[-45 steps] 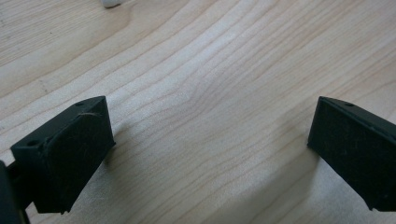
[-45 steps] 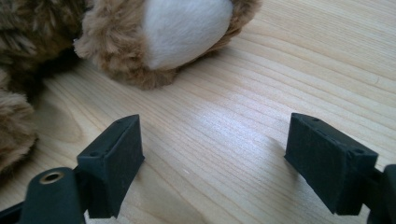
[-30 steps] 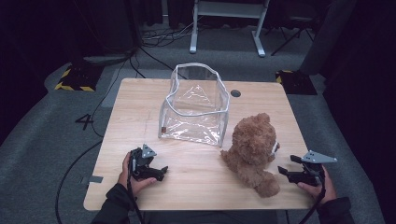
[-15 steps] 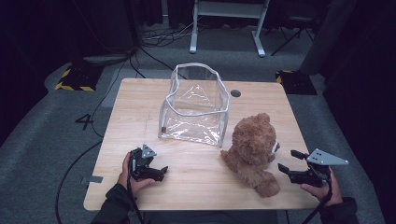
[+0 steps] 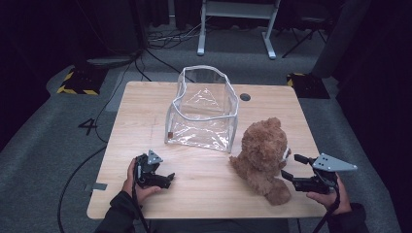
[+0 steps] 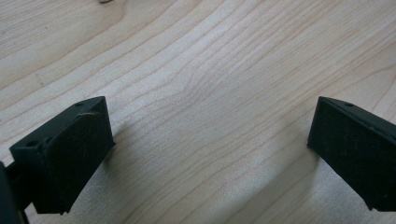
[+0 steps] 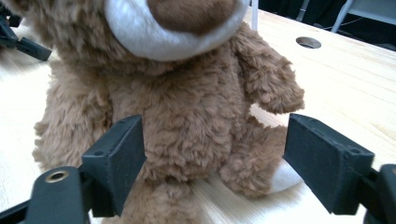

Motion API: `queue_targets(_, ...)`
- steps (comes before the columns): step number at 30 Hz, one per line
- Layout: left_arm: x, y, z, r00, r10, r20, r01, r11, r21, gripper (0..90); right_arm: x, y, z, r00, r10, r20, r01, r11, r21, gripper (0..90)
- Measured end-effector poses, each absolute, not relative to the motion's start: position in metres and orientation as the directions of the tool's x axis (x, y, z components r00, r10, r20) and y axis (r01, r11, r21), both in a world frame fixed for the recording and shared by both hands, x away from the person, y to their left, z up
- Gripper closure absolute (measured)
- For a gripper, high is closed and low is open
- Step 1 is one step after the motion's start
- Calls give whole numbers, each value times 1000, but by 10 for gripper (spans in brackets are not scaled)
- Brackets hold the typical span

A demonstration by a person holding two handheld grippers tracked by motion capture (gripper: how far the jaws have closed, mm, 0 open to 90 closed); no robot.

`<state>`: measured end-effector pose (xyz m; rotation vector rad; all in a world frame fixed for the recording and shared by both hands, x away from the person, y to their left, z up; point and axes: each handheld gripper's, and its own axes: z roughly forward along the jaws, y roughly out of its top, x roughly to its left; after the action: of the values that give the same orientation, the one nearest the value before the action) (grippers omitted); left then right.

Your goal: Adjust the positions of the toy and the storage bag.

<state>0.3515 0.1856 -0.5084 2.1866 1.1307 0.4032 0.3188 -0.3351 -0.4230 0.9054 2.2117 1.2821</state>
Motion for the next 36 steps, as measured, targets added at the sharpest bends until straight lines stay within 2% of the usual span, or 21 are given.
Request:
queue_targets(11,351,186,-508,587,809,-14,614,-434,659,3,317,-301,-414,-696,718,-5,347,342,873,162)
queue_targets(21,351,186,-508,588,809,-14,614,-435,659,4,320,-278,-418,-692,722,14,359,328,874,157)
queue_targets(29,351,186,-508,587,810,-16,615,-433,659,3,323,-261,-419,-649,760,-22,355,329,875,149)
queue_targets(36,351,186,-508,588,808,-14,614,-435,659,3,330,-248,-422,-595,802,-42,377,325,868,56)
